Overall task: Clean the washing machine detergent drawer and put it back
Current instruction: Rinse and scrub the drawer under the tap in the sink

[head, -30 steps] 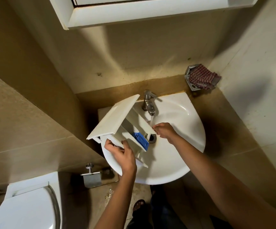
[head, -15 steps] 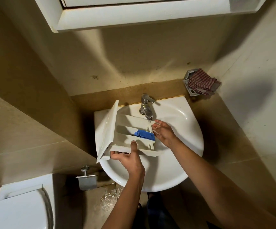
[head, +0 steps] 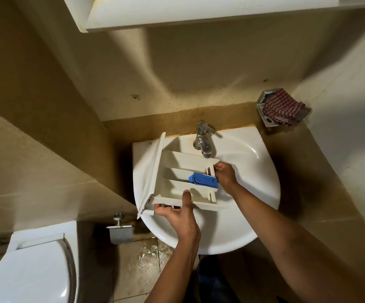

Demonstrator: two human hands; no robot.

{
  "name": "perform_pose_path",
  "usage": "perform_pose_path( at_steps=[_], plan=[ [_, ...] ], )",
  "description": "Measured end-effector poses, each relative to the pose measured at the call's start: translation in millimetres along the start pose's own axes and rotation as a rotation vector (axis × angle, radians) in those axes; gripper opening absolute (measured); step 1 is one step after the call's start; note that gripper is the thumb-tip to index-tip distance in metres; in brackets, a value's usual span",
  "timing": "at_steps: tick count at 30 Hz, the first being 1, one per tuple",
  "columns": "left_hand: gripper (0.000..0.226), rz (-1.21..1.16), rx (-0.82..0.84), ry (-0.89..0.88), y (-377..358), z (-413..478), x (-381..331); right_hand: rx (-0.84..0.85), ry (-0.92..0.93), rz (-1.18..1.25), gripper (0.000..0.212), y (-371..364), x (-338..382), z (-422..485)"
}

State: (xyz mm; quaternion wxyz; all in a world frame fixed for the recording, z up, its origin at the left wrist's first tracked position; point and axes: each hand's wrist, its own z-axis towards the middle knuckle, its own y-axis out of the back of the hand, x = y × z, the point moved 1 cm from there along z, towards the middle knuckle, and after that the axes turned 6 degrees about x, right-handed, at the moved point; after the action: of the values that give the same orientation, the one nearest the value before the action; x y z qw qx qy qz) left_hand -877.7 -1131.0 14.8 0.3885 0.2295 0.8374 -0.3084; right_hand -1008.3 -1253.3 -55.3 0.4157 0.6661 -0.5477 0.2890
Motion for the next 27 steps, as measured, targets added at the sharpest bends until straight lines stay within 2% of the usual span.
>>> perform_pose_path(
  at_steps=[4,6,9,11,15,19,24,27],
  plan=[
    [0.07,-0.001,-0.015,-0.007,-1,-2,-3,0.04,0.185,-0.25,0.007,-2,6,-1],
    [0.071,-0.008,-0.034,-0.023,-3,-3,-4,0.092,0.235,-0.274,0.013,-6,12,-3],
    [0.073,-0.027,-0.068,-0.078,-3,-2,-5,0.205,0.178,-0.138,0.022,-9,14,-2],
    [0.074,-0.023,-0.073,-0.09,-2,-3,-6,0.237,0.13,-0.082,0.015,-10,12,0],
    [0.076,0.002,-0.078,-0.108,-4,-5,-6,0.156,0.111,-0.066,0.011,-9,10,4],
    [0.077,0.052,-0.108,-0.105,-7,-7,-6,0.186,0.165,-0.226,0.012,-11,12,2],
    [0.082,0.071,-0.129,-0.115,-8,-10,-2,0.215,0.133,-0.121,0.016,-12,12,-1],
    [0.081,0.068,-0.122,-0.134,-7,-9,1,0.17,0.156,-0.186,0.016,-9,11,3]
  ],
)
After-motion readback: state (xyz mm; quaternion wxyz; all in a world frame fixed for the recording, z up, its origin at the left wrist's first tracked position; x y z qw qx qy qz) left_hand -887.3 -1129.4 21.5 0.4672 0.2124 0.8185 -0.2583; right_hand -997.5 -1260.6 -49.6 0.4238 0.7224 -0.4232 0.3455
